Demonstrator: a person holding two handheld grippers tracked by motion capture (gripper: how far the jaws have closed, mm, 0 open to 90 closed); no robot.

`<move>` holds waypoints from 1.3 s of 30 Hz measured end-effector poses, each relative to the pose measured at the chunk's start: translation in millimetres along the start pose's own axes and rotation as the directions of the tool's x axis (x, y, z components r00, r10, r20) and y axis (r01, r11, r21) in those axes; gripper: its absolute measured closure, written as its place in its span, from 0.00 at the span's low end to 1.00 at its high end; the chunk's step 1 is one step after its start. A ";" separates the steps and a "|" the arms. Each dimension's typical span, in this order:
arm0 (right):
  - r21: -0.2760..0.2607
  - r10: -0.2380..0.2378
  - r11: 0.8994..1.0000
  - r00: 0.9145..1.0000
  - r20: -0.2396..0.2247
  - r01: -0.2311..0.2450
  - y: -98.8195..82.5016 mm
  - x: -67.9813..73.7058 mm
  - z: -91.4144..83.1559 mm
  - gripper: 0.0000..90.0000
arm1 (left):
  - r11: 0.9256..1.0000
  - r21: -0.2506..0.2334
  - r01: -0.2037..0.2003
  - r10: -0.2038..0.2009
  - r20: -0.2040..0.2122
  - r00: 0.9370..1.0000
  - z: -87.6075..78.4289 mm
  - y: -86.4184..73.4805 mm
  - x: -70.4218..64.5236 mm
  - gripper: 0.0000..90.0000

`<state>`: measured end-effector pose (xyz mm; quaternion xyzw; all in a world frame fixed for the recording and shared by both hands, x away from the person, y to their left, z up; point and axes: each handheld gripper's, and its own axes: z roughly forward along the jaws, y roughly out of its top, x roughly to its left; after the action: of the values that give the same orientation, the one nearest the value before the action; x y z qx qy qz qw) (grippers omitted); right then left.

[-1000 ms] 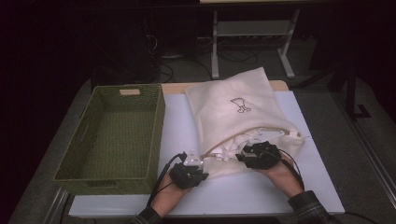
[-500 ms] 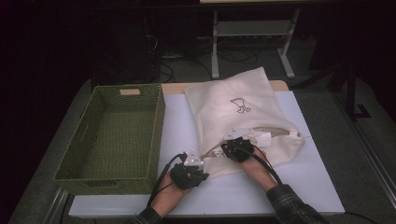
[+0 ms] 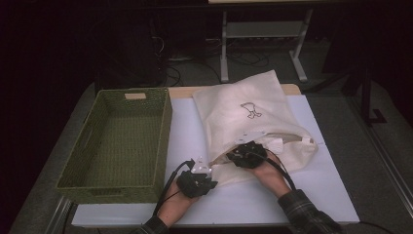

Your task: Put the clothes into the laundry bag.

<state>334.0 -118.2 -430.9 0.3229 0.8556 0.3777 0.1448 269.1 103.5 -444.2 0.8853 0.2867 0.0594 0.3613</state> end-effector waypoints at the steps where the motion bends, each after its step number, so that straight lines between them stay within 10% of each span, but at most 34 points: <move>1: -0.002 0.011 1.000 1.000 -0.007 -0.011 -3.1 -1.0 -8.1 0.67 | 1.000 0.000 -0.001 0.001 -0.001 1.000 0.2 0.0 0.1 0.91; 13: 0.042 0.110 0.992 0.983 0.146 -0.117 -61.0 -46.0 -72.5 0.70 | 1.000 0.000 0.002 -0.002 -0.002 1.000 0.2 0.1 -0.2 0.91; 17: 0.096 0.131 0.984 0.971 0.200 -0.153 -70.8 -63.6 -65.8 0.74 | 1.000 0.001 0.003 -0.003 -0.001 1.000 0.4 0.2 -0.2 0.91; 27: 0.023 0.156 0.985 0.944 0.291 -0.170 -43.5 -94.1 -26.6 0.96 | 1.000 0.002 0.002 -0.002 -0.003 1.000 0.6 0.0 -0.4 0.91; 34: 0.012 0.141 0.988 0.945 0.296 -0.151 -41.5 -90.6 -36.3 0.94 | 1.000 0.002 0.004 -0.004 0.002 1.000 0.6 -0.8 0.5 0.91; 39: 0.025 0.162 0.985 0.965 0.207 -0.170 -50.3 -78.7 -67.8 0.87 | 1.000 0.003 0.004 -0.004 -0.001 1.000 0.7 -0.6 -0.1 0.91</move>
<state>337.3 -233.3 -422.2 0.4336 0.8140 0.3349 0.1929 269.0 103.4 -445.1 0.8852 0.2888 0.0588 0.3599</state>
